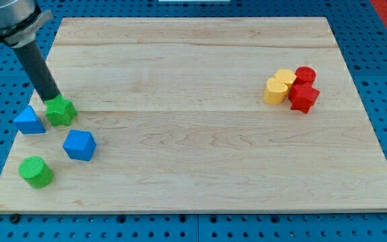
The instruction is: Move the blue triangle into the green circle
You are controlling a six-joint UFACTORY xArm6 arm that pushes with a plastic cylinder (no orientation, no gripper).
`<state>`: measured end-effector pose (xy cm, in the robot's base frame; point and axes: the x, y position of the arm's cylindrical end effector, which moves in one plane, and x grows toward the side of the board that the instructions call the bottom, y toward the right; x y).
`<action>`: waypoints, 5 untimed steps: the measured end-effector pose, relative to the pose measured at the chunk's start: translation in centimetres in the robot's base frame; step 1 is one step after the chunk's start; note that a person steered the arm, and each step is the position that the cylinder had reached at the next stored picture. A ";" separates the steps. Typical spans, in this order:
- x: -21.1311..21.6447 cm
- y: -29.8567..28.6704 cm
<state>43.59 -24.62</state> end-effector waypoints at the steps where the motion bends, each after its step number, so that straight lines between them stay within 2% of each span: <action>1: -0.5 1.5; 2: 0.8 4.4; 3: 3.3 4.7; 4: -2.8 5.6; 5: -4.0 0.9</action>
<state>39.63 -23.74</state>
